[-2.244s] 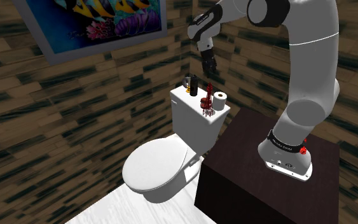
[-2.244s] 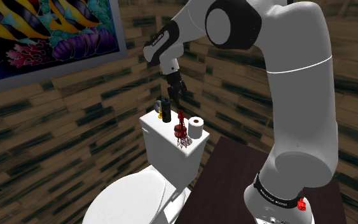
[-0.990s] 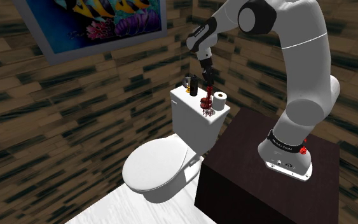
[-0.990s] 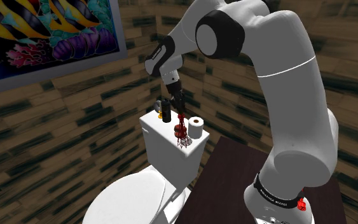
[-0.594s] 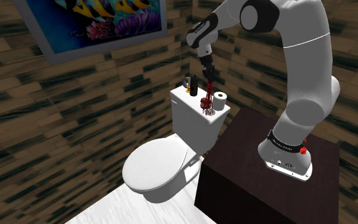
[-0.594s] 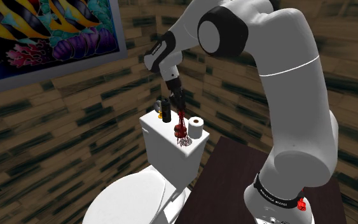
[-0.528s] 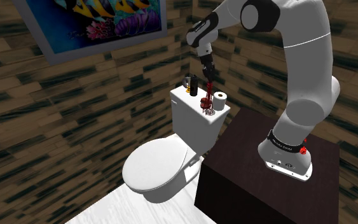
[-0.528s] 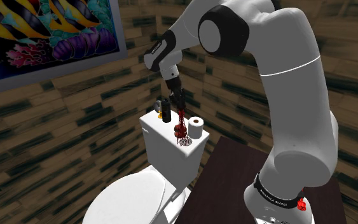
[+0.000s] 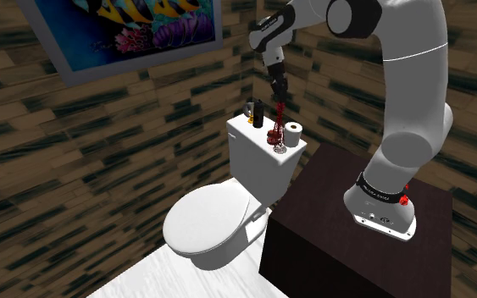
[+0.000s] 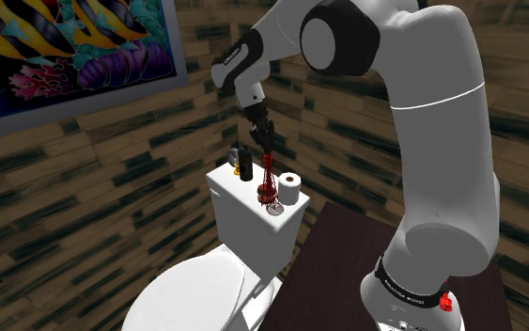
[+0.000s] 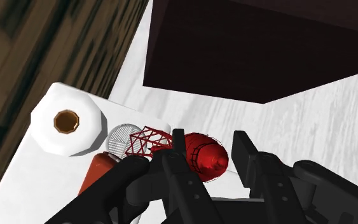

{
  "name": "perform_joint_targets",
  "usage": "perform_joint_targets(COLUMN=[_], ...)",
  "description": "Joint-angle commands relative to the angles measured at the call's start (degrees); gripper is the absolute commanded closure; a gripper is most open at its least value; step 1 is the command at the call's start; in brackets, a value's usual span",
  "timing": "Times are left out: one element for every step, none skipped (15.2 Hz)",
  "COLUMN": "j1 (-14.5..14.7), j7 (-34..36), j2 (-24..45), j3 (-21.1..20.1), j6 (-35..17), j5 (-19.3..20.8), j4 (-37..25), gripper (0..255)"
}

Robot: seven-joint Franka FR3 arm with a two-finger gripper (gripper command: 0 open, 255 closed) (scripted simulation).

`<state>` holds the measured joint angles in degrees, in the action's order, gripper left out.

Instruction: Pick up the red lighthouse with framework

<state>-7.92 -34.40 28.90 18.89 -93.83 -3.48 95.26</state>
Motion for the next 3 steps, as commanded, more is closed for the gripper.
perform_joint_targets(j1=[0.08,0.08,0.08], j7=[0.06,0.06,0.06], j2=[-0.72,-0.78,-0.77], j3=[0.11,0.12,0.11], j6=[1.27,1.36,1.36], j5=[0.21,0.22,0.22], j4=[-0.57,-0.61,-0.61], gripper=[255,255,255])
